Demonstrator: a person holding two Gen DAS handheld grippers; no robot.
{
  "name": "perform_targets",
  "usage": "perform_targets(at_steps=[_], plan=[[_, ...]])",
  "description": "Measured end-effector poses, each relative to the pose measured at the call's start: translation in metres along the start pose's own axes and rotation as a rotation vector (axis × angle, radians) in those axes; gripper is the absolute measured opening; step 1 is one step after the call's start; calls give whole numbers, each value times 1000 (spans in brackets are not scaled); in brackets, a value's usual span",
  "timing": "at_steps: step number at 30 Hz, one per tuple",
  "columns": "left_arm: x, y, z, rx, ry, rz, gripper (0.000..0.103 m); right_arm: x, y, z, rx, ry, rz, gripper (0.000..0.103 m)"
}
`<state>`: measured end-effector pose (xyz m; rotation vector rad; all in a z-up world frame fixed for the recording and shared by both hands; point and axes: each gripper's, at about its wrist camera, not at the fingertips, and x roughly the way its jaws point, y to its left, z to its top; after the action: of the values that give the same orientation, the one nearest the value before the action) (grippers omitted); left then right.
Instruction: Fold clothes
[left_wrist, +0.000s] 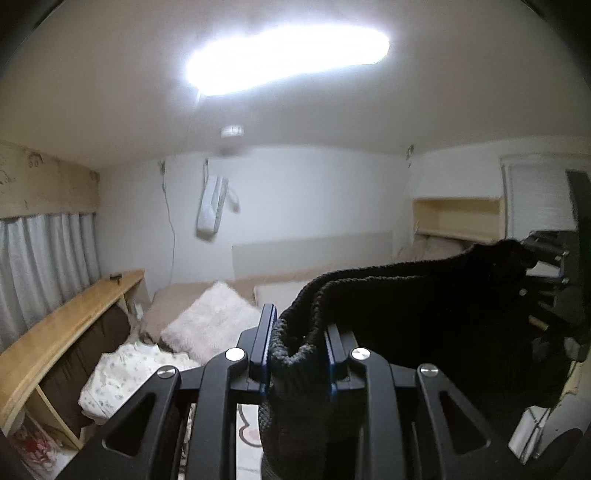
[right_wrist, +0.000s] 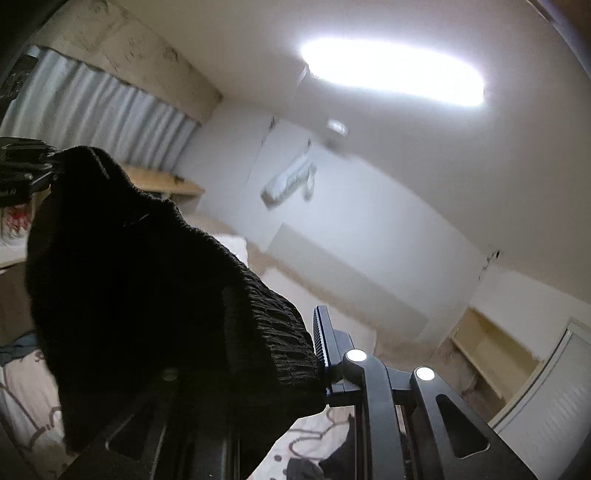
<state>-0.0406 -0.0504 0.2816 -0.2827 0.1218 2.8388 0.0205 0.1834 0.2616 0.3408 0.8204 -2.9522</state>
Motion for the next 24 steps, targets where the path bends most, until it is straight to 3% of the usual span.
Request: perform_targets(at_steps=[3,6,9,13,15,18,20,24], plan=[[44,-5,-3,23,12,36,24,51,4,-8,6,65,-22,18],[70,-7,8,53,-26,60,24,91,-1,-1,-29,73,-83,18],[58,-14,20,132,-106,65,24,107,-14,11,-49,44,-127,18],[24,-29,-20,327,-128,48,24,84,-15,2,-131,-8,-124,18],[10,-38,-60,411,-78,20,24,78,-9,-14,-171,-1,-82,18],[-6,-48,-145,475,103,-72,22,63,20,-72,-264,70,50,18],[-10,-56,-221,514,287,-181,21,57,53,-128,-329,148,185,18],[-1,-79,-341,636,553,-357,20,63,118,-243,-418,356,415,18]])
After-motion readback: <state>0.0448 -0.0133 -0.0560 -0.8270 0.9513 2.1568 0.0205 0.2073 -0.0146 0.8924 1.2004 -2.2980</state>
